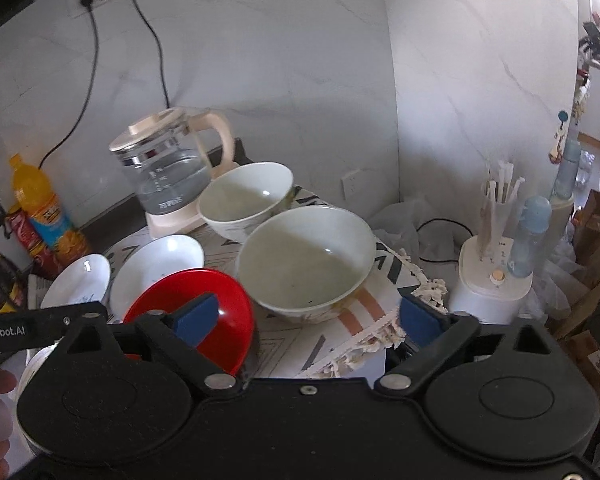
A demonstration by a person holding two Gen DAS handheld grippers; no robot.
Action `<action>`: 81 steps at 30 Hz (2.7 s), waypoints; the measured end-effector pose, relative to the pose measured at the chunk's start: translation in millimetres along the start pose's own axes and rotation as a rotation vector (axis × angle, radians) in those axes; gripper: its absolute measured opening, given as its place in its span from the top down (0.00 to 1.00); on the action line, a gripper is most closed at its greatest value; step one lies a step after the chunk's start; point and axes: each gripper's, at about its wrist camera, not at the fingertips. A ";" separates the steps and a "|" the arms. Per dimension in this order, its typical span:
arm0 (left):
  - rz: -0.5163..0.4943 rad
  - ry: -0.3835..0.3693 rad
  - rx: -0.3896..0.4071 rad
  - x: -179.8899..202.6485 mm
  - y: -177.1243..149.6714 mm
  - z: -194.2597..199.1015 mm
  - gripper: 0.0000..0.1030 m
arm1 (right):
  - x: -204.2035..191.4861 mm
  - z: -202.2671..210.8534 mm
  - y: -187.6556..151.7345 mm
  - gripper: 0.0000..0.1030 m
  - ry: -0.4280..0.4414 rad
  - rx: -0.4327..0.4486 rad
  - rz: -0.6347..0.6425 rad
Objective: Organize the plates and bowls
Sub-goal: 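Move both grippers toward the large white bowl beside the red bowl, then close both grippers on the rim of the large white bowl, then lower the large white bowl into the red-black bowl and open both grippers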
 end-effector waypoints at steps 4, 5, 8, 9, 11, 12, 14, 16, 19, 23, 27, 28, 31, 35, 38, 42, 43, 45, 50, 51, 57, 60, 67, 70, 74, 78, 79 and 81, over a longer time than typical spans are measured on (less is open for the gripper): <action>-0.022 -0.035 -0.026 10.9 13.7 -26.2 0.13 | 9.1 -17.2 6.3 0.15 -0.014 -0.015 -0.028; -0.028 -0.042 -0.032 13.2 16.9 -32.9 0.14 | 10.2 -21.6 7.5 0.15 -0.019 -0.017 -0.029; -0.045 -0.068 -0.051 20.8 25.8 -53.3 0.21 | 15.3 -38.1 12.6 0.23 -0.038 -0.035 -0.040; -0.051 -0.074 -0.061 23.0 28.5 -60.8 0.27 | 16.6 -43.3 13.7 0.25 -0.038 -0.044 -0.045; -0.059 -0.092 -0.083 26.6 33.5 -75.1 0.31 | 19.8 -53.8 15.1 0.26 -0.046 -0.054 -0.058; -0.063 -0.099 -0.092 28.4 35.7 -82.0 0.32 | 21.2 -59.0 15.2 0.26 -0.051 -0.060 -0.064; -0.077 -0.113 -0.103 32.5 39.6 -94.6 0.34 | 24.5 -69.7 14.1 0.26 -0.061 -0.077 -0.077; -0.091 -0.120 -0.124 36.8 43.0 -109.1 0.40 | 28.4 -81.8 13.5 0.26 -0.071 -0.100 -0.096; -0.120 -0.115 -0.165 43.1 47.1 -132.7 0.43 | 29.9 -98.0 12.9 0.26 -0.074 -0.117 -0.107; -0.147 -0.111 -0.203 48.7 49.7 -162.9 0.47 | 33.1 -120.1 11.7 0.32 -0.088 -0.155 -0.120; -0.137 -0.094 -0.257 51.3 49.6 -187.3 0.49 | 37.0 -137.6 9.9 0.34 -0.100 -0.189 -0.133; -0.132 -0.093 -0.270 52.1 49.5 -192.0 0.50 | 38.0 -141.1 9.1 0.35 -0.098 -0.195 -0.136; -0.119 -0.072 -0.292 51.9 47.1 -205.3 0.61 | 40.7 -151.3 6.6 0.43 -0.098 -0.213 -0.143; -0.095 -0.054 -0.325 50.6 46.1 -220.3 0.77 | 47.2 -165.4 5.4 0.57 -0.093 -0.254 -0.171; -0.067 -0.068 -0.346 49.5 46.6 -231.3 0.92 | 47.7 -174.2 4.3 0.72 -0.070 -0.280 -0.159; -0.051 -0.061 -0.351 51.7 47.0 -234.4 0.96 | 47.4 -181.4 5.6 0.83 -0.060 -0.297 -0.136; -0.046 -0.058 -0.350 52.1 47.4 -234.0 0.96 | 49.0 -181.2 6.8 0.86 -0.057 -0.297 -0.137; -0.020 -0.062 -0.351 51.8 48.9 -231.4 0.96 | 53.4 -180.0 10.2 0.86 -0.045 -0.297 -0.151; 0.008 -0.054 -0.317 56.0 55.6 -212.4 0.96 | 52.8 -168.1 25.2 0.86 -0.028 -0.267 -0.124; 0.014 -0.056 -0.310 56.6 57.9 -208.4 0.96 | 52.4 -164.9 28.6 0.86 -0.024 -0.257 -0.118; 0.039 -0.055 -0.251 59.1 71.7 -175.9 0.95 | 49.0 -143.0 49.9 0.86 0.010 -0.205 -0.092; 0.051 -0.047 -0.227 58.9 76.3 -158.3 0.95 | 42.3 -130.7 56.3 0.86 0.028 -0.186 -0.079; 0.084 -0.032 -0.189 49.4 75.9 -117.6 0.95 | 28.2 -104.2 63.0 0.86 0.078 -0.163 -0.054; 0.096 -0.023 -0.176 42.0 72.4 -102.1 0.95 | 19.2 -93.9 62.2 0.85 0.101 -0.163 -0.031; 0.118 -0.009 -0.159 31.0 67.1 -82.7 0.95 | 3.8 -84.4 56.3 0.85 0.134 -0.175 -0.006; 0.150 0.009 -0.159 18.4 61.4 -66.8 0.95 | -14.1 -77.2 51.0 0.82 0.163 -0.181 0.035; 0.161 0.011 -0.158 14.8 59.2 -64.8 0.95 | -18.3 -75.5 49.5 0.82 0.171 -0.179 0.048; 0.182 0.017 -0.159 9.5 54.7 -59.5 0.95 | -23.8 -74.0 46.3 0.82 0.180 -0.187 0.062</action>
Point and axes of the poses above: each gripper's, at about its wrist camera, not at the fingertips, and z roughly against the way its jaws point, x to its right, y to its top, and after that the axes turned 3 degrees about x, right-handed
